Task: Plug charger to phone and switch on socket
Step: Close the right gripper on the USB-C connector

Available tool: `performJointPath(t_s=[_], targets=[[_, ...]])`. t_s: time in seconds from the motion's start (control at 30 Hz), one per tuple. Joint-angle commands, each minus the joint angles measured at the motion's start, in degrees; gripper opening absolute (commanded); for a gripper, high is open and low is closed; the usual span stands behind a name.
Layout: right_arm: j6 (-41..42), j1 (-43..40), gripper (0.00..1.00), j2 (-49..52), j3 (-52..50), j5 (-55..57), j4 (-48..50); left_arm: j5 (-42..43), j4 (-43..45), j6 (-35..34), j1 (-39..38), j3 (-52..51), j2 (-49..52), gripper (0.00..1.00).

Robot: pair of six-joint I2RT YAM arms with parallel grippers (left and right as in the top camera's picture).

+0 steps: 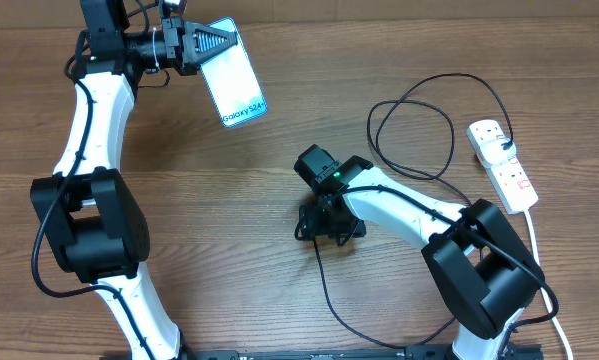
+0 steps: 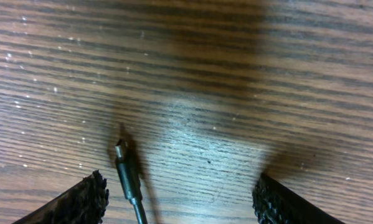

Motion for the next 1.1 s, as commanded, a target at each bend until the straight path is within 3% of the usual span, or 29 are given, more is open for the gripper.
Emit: performJointPath(t_s=[0.0, 0.67, 1.07], targets=[[1.4, 0.0, 0.76, 5.6, -4.3, 3.2, -0.9, 1.9, 0.1, 0.9, 0.0, 0.7, -0.6, 0.04], [-0.4, 3.3, 0.75, 5.6, 5.4, 6.3, -6.1, 2.0, 0.1, 1.3, 1.0, 0.7, -0.6, 0.04], [-0.2, 4.1, 0.52, 5.6, 5.4, 5.2, -4.5, 1.9, 0.1, 1.3, 1.0, 0.7, -0.6, 0.04]])
